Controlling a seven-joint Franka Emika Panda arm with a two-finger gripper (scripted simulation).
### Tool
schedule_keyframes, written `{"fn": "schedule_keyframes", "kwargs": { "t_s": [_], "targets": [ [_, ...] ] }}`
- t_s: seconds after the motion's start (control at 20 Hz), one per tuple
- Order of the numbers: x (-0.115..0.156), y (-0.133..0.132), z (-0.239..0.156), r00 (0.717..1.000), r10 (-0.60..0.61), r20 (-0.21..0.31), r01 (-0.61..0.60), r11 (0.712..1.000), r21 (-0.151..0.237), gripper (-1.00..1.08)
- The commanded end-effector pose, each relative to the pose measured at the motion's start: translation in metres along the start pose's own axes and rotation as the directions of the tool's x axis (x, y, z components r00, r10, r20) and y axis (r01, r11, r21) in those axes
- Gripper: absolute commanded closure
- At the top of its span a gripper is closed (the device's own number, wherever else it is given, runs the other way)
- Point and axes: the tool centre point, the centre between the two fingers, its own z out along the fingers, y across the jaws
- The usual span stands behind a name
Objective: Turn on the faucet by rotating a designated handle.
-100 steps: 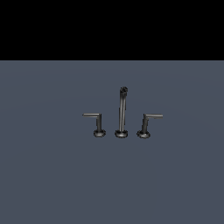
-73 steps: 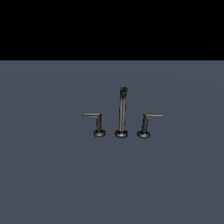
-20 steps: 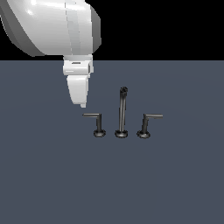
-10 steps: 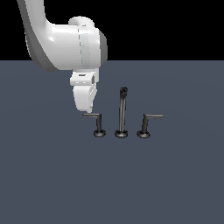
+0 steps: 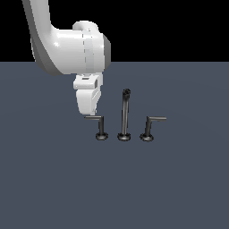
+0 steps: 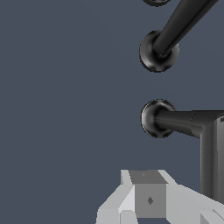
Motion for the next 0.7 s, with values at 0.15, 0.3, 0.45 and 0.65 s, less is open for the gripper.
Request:
{"fn": "schedule_keyframes", "kwargs": {
  "t_s": [0.15,0.3,0.45,0.65],
  "targets": [
    [-0.003,0.007,0.000,1.000,0.000,0.000,0.000,1.000,0.000,1.08],
    [-0.008,0.017,0.000,1.000,0.000,0.000,0.000,1.000,0.000,1.08],
    [-0.013,0.028,0.000,1.000,0.000,0.000,0.000,1.000,0.000,1.08],
    [-0.019,0.038,0.000,1.000,0.000,0.000,0.000,1.000,0.000,1.08]
  ]
}}
